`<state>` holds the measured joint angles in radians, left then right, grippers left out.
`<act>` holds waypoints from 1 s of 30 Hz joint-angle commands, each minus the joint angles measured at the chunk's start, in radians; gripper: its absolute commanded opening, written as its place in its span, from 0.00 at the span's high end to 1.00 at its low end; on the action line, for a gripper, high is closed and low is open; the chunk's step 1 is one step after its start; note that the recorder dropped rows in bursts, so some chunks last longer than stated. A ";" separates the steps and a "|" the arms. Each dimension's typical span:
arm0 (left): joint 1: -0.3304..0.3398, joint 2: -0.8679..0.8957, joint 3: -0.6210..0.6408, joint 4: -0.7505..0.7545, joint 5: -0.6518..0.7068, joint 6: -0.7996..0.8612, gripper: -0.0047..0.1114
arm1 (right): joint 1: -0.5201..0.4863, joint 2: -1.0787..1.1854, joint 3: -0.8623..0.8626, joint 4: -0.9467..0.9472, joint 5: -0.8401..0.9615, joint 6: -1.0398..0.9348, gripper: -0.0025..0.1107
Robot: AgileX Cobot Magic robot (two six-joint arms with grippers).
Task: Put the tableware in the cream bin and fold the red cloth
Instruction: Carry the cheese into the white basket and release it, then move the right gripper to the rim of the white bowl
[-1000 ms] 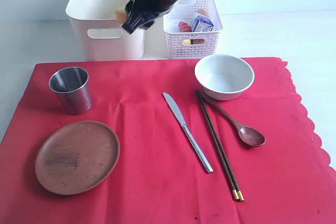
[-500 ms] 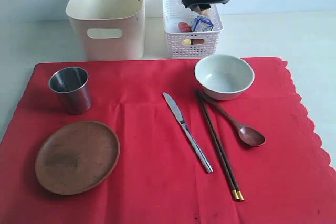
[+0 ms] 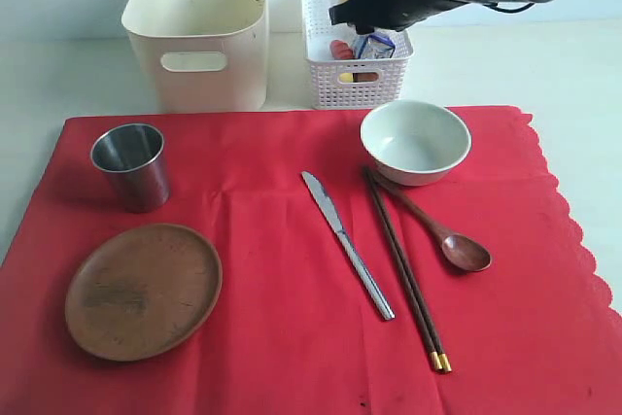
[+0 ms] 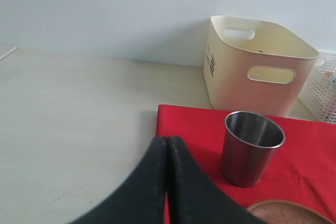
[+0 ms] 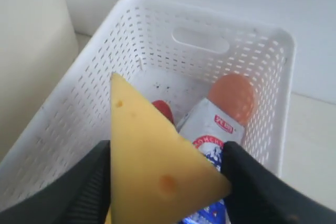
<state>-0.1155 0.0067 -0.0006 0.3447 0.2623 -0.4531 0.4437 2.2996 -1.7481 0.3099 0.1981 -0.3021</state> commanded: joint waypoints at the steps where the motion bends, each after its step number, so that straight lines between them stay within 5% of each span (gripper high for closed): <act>1: 0.001 -0.007 0.001 0.002 -0.006 0.006 0.95 | 0.029 0.022 -0.005 0.006 -0.093 0.015 0.55; 8: 0.001 -0.007 0.001 0.002 -0.006 0.006 0.95 | 0.033 0.015 -0.005 -0.003 -0.051 0.013 0.22; 13: 0.001 -0.007 0.001 0.002 -0.006 0.006 0.95 | 0.006 -0.057 -0.005 -0.038 0.104 -0.011 0.26; 16: 0.001 -0.007 0.001 0.002 -0.006 0.006 0.95 | -0.011 -0.125 -0.005 -0.072 0.220 -0.004 0.35; 26: 0.001 -0.007 0.001 0.002 -0.006 0.006 0.95 | -0.049 -0.364 0.002 -0.107 0.610 0.137 0.94; 30: 0.001 -0.007 0.001 0.002 -0.006 0.006 0.95 | -0.049 -0.473 0.115 -0.090 0.619 0.149 0.98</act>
<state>-0.1155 0.0067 -0.0006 0.3447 0.2623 -0.4531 0.3995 1.9040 -1.7064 0.2138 0.7984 -0.1638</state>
